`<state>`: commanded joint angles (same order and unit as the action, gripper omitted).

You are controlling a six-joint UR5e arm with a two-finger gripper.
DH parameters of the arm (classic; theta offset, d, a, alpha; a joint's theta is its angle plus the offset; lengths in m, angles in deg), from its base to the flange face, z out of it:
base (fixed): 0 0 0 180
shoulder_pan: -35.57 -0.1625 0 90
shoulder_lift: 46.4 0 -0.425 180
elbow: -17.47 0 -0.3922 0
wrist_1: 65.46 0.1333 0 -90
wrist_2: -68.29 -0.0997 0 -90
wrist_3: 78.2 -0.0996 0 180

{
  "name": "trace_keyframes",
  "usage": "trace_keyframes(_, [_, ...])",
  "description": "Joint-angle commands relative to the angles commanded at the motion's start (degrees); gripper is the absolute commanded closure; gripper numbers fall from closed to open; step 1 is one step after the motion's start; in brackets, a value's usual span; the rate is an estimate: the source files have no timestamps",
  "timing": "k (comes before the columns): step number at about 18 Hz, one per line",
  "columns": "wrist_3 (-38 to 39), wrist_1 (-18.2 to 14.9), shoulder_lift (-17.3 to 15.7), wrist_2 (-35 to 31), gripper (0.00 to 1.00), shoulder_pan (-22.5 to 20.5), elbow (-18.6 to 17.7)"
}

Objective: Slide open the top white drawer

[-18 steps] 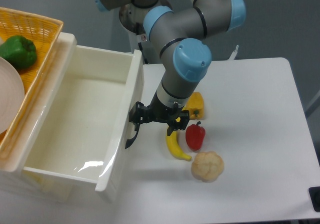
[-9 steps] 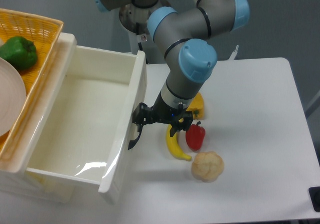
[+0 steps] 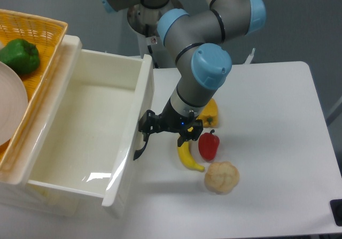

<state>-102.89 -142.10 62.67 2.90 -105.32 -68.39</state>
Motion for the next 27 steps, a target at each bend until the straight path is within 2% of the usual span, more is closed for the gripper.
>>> trace_keyframes(9, [0.5,-0.3,-0.4,3.9,0.0,-1.8,-1.0])
trace_keyframes(15, [0.1,0.7,-1.0,1.6,0.0,-2.9,0.1])
trace_keyframes(17, [0.0,2.4,-1.1,-1.6,0.0,-3.4,0.6])
trace_keyframes(19, [-0.1,6.3,-0.4,-3.5,0.0,-3.7,0.7])
trace_keyframes(22, [-0.2,12.2,3.1,-9.5,0.0,-4.1,1.1])
trace_keyframes(23, [-0.9,13.0,4.4,-13.2,0.0,-4.1,1.4])
trace_keyframes(25, [-5.7,13.4,6.1,-17.5,0.0,-4.3,2.0])
trace_keyframes(27, [-17.6,13.1,7.0,-17.5,0.0,-5.8,1.7])
